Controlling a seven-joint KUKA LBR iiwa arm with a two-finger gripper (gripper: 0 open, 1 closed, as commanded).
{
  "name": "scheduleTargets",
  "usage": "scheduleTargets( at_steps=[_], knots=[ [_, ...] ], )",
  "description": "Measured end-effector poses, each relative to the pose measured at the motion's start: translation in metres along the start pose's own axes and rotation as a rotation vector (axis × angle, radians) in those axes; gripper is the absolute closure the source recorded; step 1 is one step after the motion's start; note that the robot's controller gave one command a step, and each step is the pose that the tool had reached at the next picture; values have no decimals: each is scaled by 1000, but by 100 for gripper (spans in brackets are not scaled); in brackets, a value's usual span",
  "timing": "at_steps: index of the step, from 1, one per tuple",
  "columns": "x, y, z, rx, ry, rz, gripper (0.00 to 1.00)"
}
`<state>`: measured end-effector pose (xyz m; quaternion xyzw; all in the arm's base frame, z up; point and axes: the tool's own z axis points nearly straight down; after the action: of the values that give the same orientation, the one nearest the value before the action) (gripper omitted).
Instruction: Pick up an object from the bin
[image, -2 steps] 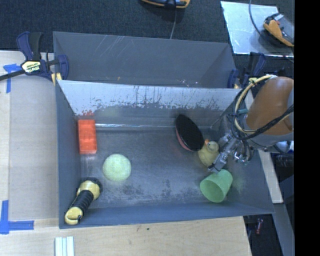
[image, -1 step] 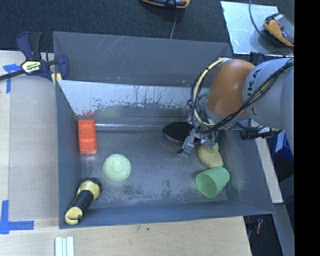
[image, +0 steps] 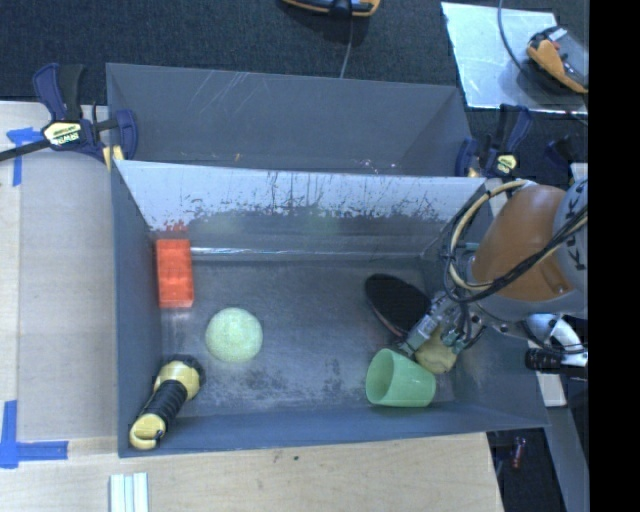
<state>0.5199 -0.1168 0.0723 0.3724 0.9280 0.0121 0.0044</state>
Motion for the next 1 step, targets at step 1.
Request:
scheduleTargets(
  at_steps=[1],
  knots=[
    [0, 0, 0, 0, 0, -1, 100]
  ],
)
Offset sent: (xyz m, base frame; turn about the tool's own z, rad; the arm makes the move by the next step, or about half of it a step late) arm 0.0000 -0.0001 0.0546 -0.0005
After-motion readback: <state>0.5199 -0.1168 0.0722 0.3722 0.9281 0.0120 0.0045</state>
